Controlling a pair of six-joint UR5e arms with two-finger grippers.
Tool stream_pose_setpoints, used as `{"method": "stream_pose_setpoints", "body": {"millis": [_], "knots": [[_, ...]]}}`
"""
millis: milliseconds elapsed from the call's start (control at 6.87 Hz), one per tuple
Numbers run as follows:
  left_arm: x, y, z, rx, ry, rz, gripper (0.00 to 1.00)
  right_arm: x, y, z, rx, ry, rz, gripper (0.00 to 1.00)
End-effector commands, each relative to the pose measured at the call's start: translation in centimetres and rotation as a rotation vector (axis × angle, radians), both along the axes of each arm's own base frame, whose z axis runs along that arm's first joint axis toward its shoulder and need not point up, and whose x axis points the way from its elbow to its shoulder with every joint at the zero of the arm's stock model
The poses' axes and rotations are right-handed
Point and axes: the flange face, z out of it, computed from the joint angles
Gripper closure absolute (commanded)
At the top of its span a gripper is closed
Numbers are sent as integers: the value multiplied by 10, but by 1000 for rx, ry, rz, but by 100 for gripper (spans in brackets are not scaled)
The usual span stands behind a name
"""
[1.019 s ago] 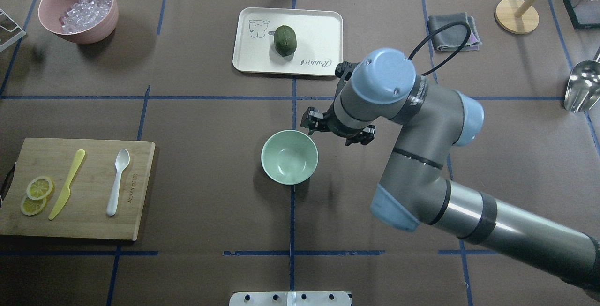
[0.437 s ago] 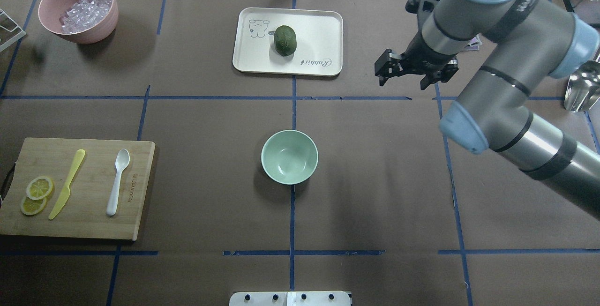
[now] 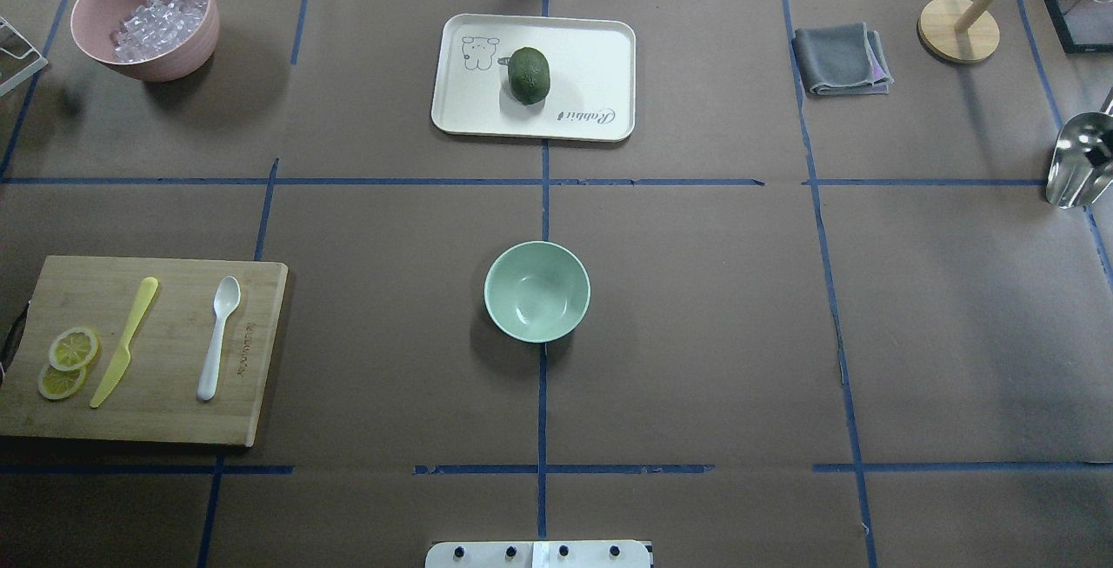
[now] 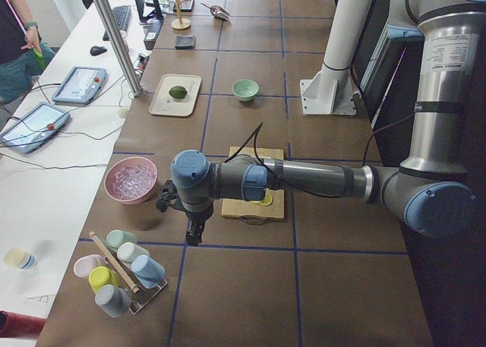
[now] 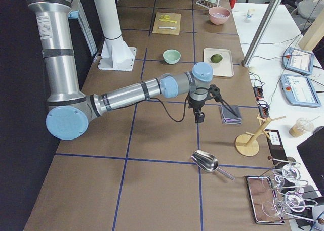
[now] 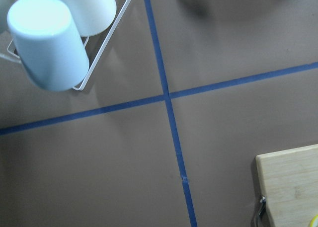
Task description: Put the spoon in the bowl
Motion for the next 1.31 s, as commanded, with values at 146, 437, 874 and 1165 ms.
{"method": "stream_pose_setpoints", "body": {"millis": [146,437,874,1165], "knots": [[67,-12,-54,0,20,-2,0,89,84,59,-49,15,108,0],[168,6,-118,-94,64,-51,0,90,87,63,-63,42,118,0],[269,51,-175,-166,29,-91,0,83,85,60,-102,30,156,0],[351,92,-180,-173,-24,-99,0,82,84,58,-107,22,161,0]]}}
